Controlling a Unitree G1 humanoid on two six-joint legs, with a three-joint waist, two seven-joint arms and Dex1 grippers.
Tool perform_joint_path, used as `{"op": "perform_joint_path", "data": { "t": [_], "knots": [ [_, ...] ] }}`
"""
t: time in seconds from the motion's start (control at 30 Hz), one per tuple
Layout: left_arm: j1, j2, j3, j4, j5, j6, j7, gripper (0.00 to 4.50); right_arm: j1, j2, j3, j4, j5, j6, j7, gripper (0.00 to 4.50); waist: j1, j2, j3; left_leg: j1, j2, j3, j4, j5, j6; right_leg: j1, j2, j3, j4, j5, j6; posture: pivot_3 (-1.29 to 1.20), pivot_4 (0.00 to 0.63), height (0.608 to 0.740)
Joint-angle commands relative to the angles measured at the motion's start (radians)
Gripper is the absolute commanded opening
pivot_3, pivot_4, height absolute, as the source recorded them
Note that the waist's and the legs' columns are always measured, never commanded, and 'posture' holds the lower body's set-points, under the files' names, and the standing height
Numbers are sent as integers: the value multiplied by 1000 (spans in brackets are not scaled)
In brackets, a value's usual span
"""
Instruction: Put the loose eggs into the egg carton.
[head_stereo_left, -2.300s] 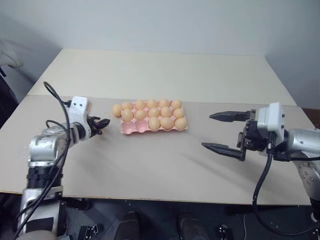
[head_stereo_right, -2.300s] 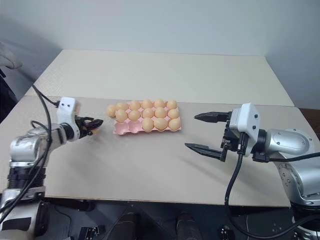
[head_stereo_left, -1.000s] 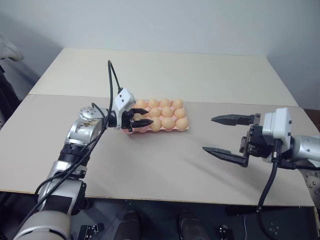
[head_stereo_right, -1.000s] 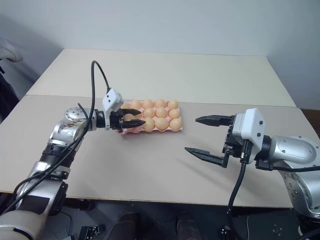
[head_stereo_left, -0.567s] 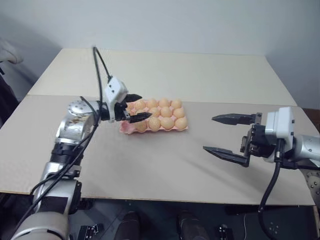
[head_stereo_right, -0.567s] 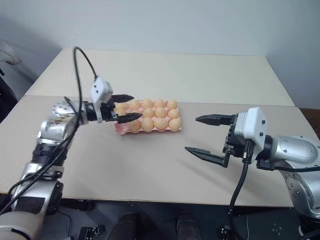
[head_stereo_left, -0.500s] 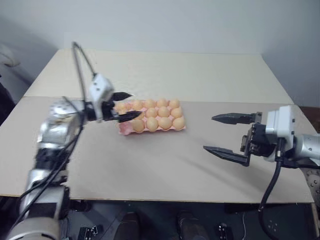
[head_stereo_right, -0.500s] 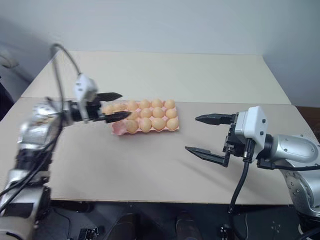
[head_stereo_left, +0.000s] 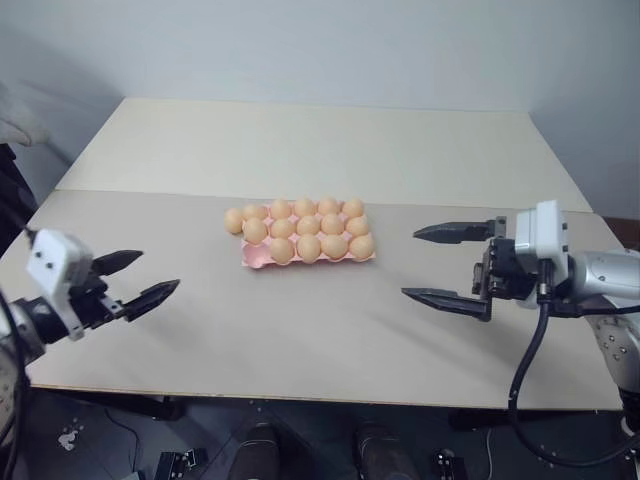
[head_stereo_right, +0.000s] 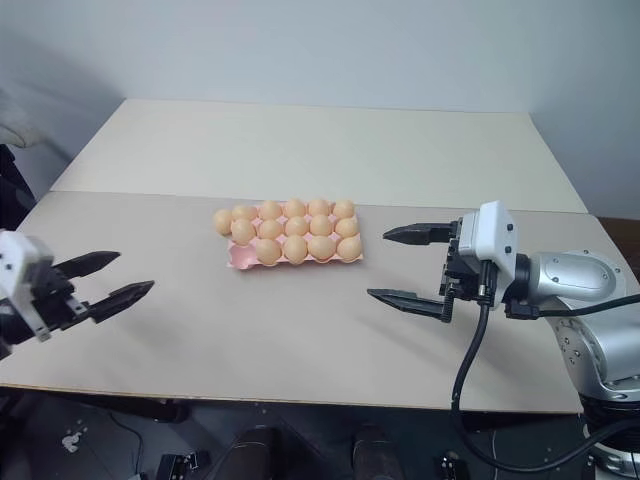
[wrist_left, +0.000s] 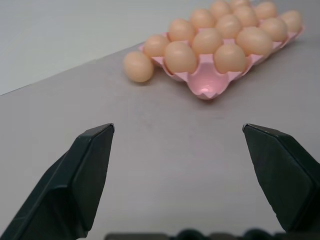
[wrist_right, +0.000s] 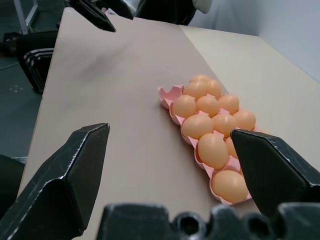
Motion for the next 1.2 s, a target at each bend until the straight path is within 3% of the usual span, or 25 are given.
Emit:
{"op": "perform_joint_path", "data": {
  "t": [0.03, 0.3, 0.5, 0.63, 0.87, 1.03, 1.2],
  "knots": [
    [46, -20, 59, -81, -44, 17, 44, 4461, -16, 0, -14, -9, 0, -24, 11, 4500, 0, 0, 0, 0, 0, 0, 0, 0, 0, 0, 0, 0, 0, 0, 0, 0, 150, 740],
    [-2, 12, 23, -58, -88, 83, 132, 4461, -25, 1, -13, -9, -1, -17, 7, 4500, -1, 0, 0, 0, 0, 0, -1, 0, 0, 0, 0, 0, 0, 0, 0, 0, 150, 740],
    [-327, 43, -164, 112, -100, 250, 256, 4461, -21, 6, -14, -24, -2, -11, -13, 4500, 11, 0, 0, 0, -1, 0, 0, 0, 0, 0, 0, 0, 0, 0, 0, 0, 150, 740],
    [-508, 46, -338, 270, -20, 281, 286, 4461, -10, 8, -22, -41, 1, -6, -27, 4500, 10, 0, 0, 0, -1, 0, -1, 0, 0, -1, 0, 0, 0, 0, 0, 0, 150, 740],
    [-826, -56, -536, 676, 145, 165, 307, 4461, 8, 8, -32, -68, 6, 0, -50, 4500, 9, 0, 0, -1, -1, -1, 0, 0, 0, -1, 1, -1, 1, 0, 0, 0, 150, 740],
    [-1001, -145, -592, 990, 245, 41, 318, 4461, 31, 7, -45, -96, 11, 6, -72, 4500, 11, -1, 0, -2, -1, -1, 1, 0, 0, -1, 1, -1, 1, 0, 0, 0, 150, 740],
    [-1084, -206, -609, 1168, 309, -58, 329, 4461, 61, 5, -65, -118, 20, 8, -84, 4500, 8, -1, 0, -2, -2, -1, 1, 0, 0, -1, 1, -1, 1, 0, 0, 0, 150, 740]
  ]
}}
